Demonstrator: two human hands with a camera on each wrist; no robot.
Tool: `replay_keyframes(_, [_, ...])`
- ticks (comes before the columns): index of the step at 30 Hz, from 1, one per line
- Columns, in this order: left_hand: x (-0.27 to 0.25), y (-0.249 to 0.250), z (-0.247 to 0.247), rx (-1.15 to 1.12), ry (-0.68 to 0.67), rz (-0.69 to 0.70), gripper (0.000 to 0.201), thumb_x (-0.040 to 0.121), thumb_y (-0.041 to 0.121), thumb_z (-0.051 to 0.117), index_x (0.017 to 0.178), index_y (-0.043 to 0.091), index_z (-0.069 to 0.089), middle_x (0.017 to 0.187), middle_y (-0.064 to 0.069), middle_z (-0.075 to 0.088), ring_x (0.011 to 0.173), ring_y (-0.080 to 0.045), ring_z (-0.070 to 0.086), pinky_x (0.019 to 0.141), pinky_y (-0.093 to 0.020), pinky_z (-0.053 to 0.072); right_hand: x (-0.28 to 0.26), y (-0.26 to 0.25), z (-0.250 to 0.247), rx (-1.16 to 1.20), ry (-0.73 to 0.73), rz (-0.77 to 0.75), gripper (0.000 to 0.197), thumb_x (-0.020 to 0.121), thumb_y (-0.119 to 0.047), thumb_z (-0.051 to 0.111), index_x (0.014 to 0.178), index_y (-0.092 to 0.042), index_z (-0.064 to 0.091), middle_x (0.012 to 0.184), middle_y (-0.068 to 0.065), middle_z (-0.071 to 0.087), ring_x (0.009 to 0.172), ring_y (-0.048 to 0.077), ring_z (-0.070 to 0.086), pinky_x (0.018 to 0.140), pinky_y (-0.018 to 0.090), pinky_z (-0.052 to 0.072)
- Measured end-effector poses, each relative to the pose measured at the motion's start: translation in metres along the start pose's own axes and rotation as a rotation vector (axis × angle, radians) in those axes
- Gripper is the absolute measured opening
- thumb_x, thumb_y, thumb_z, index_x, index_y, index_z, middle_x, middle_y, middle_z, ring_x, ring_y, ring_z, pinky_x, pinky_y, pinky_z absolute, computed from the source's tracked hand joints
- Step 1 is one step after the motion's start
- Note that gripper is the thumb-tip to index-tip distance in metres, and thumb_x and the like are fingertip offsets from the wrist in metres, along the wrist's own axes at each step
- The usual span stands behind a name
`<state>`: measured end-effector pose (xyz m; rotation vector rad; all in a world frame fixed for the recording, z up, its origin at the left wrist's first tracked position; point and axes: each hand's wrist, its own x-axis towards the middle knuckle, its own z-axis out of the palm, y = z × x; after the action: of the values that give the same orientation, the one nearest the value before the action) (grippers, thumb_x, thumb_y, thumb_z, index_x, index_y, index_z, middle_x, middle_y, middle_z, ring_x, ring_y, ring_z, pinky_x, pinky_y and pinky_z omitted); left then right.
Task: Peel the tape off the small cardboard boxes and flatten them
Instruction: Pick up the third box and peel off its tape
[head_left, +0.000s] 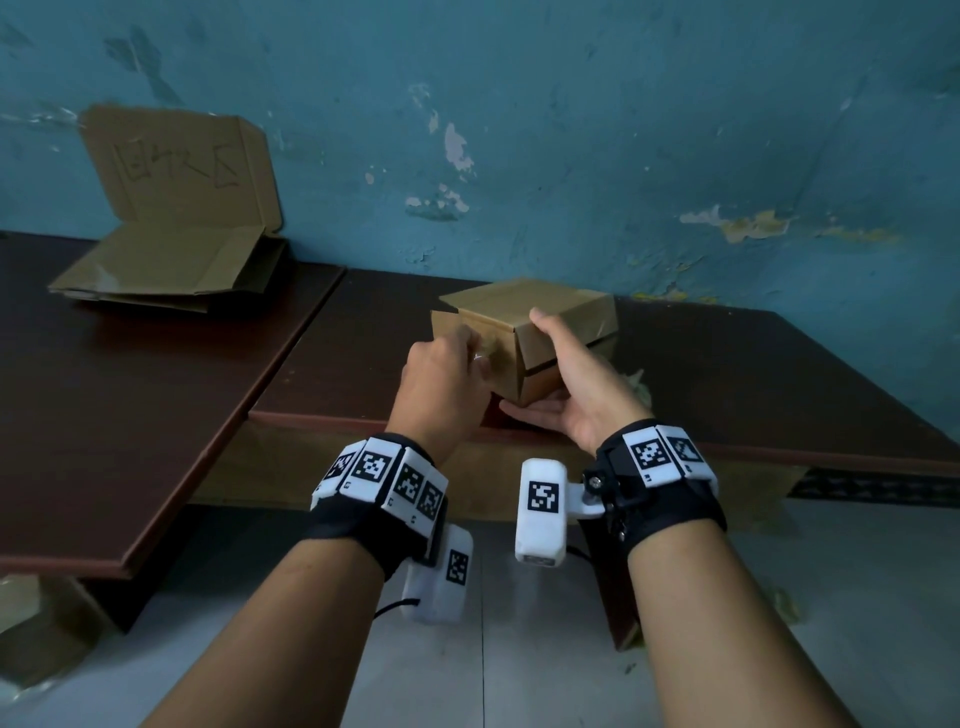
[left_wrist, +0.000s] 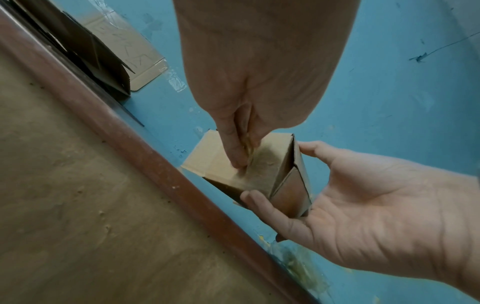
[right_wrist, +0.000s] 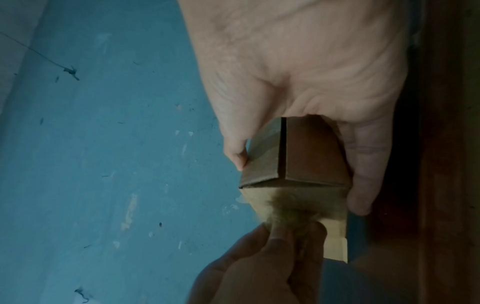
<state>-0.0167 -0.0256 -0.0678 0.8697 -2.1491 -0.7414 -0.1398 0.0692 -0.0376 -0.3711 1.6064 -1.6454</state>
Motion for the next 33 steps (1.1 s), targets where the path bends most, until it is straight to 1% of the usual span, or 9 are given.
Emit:
replay_keyframes(4, [0.0,0.001,0.0,-0.029,-0.019,-0.008,0.024,0.107,0.013,0.052,0.119,0.013,0.073,0.104,-0.011,0.075,0.1,-0.03,0.068,0.084,-0.038,0.055,-0.001,-0.003,-0.001,0.037,0.038,-0.034,0.055,0.083,-0.053,0.084,0.121,-0.016,0.068,0.115,0.016,0.077,0.099,0.033,0.079,0.08,0.052,0.067])
replay_keyframes(7, [0.003,0.003,-0.001,-0.206,-0.005,-0.025,0.025,0.111,0.015,0.051,0.104,0.008,0.074,0.111,-0.009,0.068,0.095,-0.023,0.075,0.083,-0.03,0.063,-0.003,-0.007,-0.003,0.071,0.06,-0.057,0.054,0.086,-0.051,0.08,0.122,-0.015,0.065,0.117,0.017,0.075,0.099,0.035,0.078,0.079,0.053,0.067])
replay_keyframes(11, [0.0,0.01,-0.002,-0.268,-0.013,-0.06,0.038,0.115,0.029,0.044,0.096,0.01,0.07,0.1,-0.007,0.071,0.07,-0.003,0.072,0.062,-0.012,0.05,0.0,-0.007,-0.003,0.101,0.089,-0.078,0.055,0.087,-0.053,0.079,0.122,-0.013,0.065,0.119,0.019,0.074,0.098,0.035,0.079,0.075,0.051,0.067])
replay_keyframes(14, [-0.001,0.016,-0.005,-0.364,0.075,-0.106,0.047,0.116,0.039,0.039,0.09,0.014,0.068,0.075,-0.002,0.074,0.062,-0.012,0.067,0.064,-0.031,0.051,0.004,-0.007,-0.006,0.137,0.186,-0.103,0.051,0.086,-0.055,0.078,0.115,-0.015,0.062,0.125,0.018,0.066,0.108,0.036,0.072,0.072,0.05,0.067])
replay_keyframes(17, [0.002,0.011,-0.011,-0.344,0.133,-0.086,0.044,0.115,0.038,0.043,0.089,0.014,0.07,0.077,-0.002,0.071,0.071,-0.017,0.066,0.065,-0.036,0.05,0.005,-0.01,-0.012,0.17,0.239,-0.128,0.05,0.085,-0.054,0.08,0.112,-0.018,0.06,0.128,0.016,0.063,0.111,0.036,0.069,0.071,0.048,0.068])
replay_keyframes(21, [0.0,0.001,-0.007,-0.102,0.114,-0.066,0.014,0.108,0.027,0.061,0.106,0.015,0.069,0.105,-0.004,0.068,0.093,-0.018,0.063,0.071,-0.018,0.042,0.0,-0.013,-0.013,0.157,0.195,-0.179,0.049,0.089,-0.054,0.08,0.114,-0.018,0.06,0.124,0.013,0.067,0.11,0.03,0.072,0.077,0.046,0.068])
replay_keyframes(25, [-0.005,0.0,0.005,-0.076,0.055,-0.05,0.041,0.096,0.019,0.078,0.118,0.021,0.045,0.1,-0.004,0.069,0.091,-0.026,0.066,0.08,-0.041,0.049,0.002,-0.01,-0.005,0.118,0.243,-0.263,0.075,0.08,-0.058,0.085,0.132,-0.01,0.057,0.128,0.015,0.065,0.108,0.029,0.072,0.066,0.039,0.067])
replay_keyframes(28, [-0.011,-0.006,0.012,0.146,0.009,-0.012,0.013,0.099,0.006,0.068,0.109,0.012,0.065,0.11,-0.007,0.059,0.095,-0.033,0.064,0.076,-0.038,0.043,0.002,-0.01,-0.002,0.07,0.249,-0.307,0.082,0.079,-0.058,0.087,0.135,-0.008,0.052,0.129,0.013,0.063,0.11,0.027,0.072,0.068,0.038,0.067])
replay_keyframes(33, [-0.012,-0.009,0.014,0.268,-0.158,-0.005,0.017,0.104,0.019,0.065,0.116,0.019,0.077,0.122,-0.007,0.058,0.114,-0.037,0.056,0.095,-0.046,0.05,-0.001,-0.009,-0.001,-0.033,0.281,-0.338,0.083,0.077,-0.059,0.089,0.131,-0.007,0.052,0.126,0.01,0.066,0.104,0.021,0.074,0.068,0.034,0.067])
